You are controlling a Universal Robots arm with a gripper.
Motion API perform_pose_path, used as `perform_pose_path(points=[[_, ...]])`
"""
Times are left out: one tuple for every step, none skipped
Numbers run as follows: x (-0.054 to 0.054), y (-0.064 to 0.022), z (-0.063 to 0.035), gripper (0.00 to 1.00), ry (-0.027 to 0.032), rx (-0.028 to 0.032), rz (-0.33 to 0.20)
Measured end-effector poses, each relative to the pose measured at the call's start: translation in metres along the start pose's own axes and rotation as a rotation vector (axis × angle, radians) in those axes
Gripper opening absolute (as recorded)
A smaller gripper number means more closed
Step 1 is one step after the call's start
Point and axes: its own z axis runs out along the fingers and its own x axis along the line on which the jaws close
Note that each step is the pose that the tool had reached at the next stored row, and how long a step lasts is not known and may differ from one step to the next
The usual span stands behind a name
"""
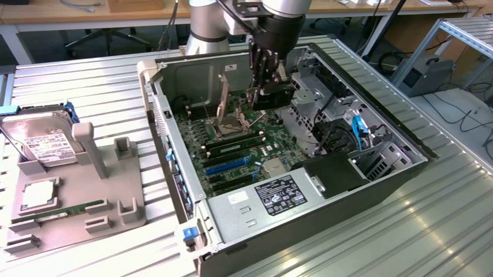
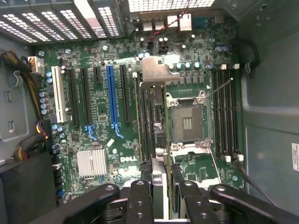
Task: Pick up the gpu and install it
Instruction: 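Insert the gpu into the slot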
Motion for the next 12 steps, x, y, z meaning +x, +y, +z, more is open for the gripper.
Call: perform_pose_path(points=[[0.0, 0.0, 0.0, 0.27, 0.0, -0.0001, -0.005], [0.0, 0.0, 0.0, 0.27, 0.0001, -0.0001, -0.007], [0.0, 0.0, 0.0, 0.27, 0.0001, -0.0001, -0.007], [0.0, 0.0, 0.0, 0.27, 0.0001, -0.0001, -0.007], [0.0, 0.0, 0.0, 0.27, 0.0, -0.0002, -0.007], [0.0, 0.0, 0.0, 0.27, 0.0001, -0.0002, -0.007], [0.0, 0.0, 0.0, 0.27, 0.0001, -0.0002, -0.007], [0.0003, -0.0001, 0.0001, 0.27, 0.0, -0.0001, -0.007], [0.0008, 0.0, 0.0001, 0.27, 0.0, -0.0001, -0.007], [0.0012, 0.0, 0.0001, 0.27, 0.0, -0.0001, -0.007], [0.0016, 0.0, 0.0001, 0.27, 0.0, -0.0001, -0.007], [0.002, 0.0001, 0.0001, 0.27, 0.0, -0.0001, -0.007]])
